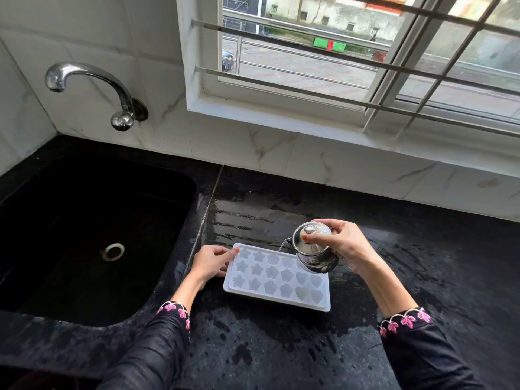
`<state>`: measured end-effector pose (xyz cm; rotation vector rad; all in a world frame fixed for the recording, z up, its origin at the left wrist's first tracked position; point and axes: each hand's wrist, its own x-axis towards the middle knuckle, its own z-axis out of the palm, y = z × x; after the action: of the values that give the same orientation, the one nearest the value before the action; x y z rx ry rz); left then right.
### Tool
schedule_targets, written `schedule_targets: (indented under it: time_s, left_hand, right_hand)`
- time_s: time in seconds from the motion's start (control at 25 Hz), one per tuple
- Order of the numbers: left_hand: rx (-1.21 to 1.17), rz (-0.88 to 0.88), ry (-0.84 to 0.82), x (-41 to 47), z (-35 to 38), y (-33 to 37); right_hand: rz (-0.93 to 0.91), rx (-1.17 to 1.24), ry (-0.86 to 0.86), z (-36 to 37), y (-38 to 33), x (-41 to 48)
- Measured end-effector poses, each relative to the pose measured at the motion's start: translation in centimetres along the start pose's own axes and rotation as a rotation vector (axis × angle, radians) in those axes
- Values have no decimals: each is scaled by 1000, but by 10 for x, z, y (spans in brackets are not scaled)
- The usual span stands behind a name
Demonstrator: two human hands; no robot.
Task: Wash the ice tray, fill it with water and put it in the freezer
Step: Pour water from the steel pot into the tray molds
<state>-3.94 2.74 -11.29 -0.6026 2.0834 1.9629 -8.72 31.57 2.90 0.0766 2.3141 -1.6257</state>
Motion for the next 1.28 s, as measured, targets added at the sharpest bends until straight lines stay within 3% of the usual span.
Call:
schedule_targets:
  time_s: [1.28]
  left_hand:
    - [0,5,0,-3,0,2]
  right_hand:
    - [-30,-53,-62,28,-11,14]
